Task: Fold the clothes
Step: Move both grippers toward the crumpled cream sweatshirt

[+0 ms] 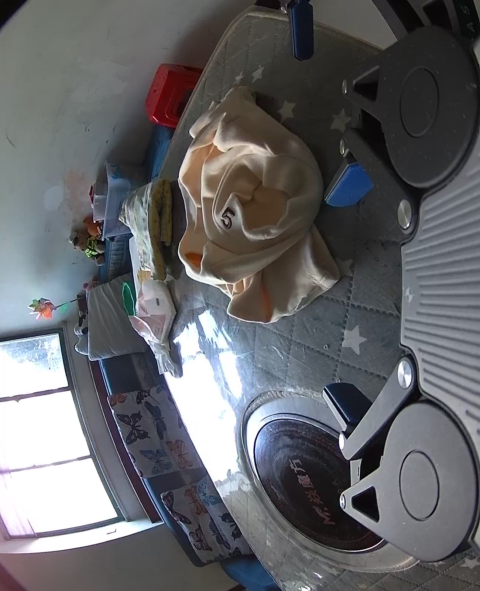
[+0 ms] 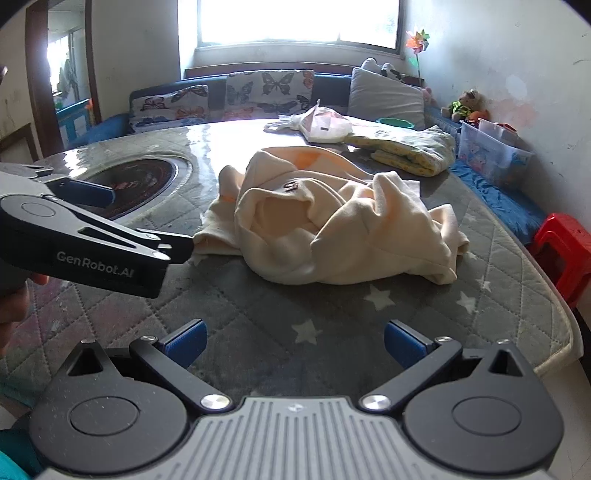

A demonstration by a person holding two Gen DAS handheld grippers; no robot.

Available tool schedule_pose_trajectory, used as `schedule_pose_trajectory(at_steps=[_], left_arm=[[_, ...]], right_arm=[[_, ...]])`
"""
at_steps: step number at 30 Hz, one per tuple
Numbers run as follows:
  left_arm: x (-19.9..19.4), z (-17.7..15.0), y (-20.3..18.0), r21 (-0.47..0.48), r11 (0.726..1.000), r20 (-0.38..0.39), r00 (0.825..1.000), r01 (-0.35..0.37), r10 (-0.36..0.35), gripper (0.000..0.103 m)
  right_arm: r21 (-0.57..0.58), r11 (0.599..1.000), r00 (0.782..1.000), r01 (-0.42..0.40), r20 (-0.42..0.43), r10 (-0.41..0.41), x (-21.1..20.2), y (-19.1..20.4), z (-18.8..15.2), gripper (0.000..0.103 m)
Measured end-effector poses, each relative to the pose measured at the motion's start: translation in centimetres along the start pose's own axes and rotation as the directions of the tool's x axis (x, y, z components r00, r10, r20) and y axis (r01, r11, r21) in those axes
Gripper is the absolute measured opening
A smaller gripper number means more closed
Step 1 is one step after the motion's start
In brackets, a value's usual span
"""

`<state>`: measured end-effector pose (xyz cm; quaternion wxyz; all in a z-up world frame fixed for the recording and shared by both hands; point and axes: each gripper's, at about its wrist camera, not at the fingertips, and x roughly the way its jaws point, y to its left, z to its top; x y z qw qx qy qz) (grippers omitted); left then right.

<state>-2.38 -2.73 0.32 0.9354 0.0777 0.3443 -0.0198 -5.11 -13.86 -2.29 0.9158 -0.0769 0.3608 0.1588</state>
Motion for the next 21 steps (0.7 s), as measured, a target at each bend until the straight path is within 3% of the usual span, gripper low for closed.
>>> schedule_pose_trajectory(at_steps=[21], left_arm=[[-1.5, -0.2, -0.9, 0.017, 1.000, 0.028, 1.000, -0.009, 0.009, 0.103]], right_arm=[[0.005, 1.000, 0.999, -0.009, 0.031, 0.009, -1.7, 0.3, -1.2, 0.103]])
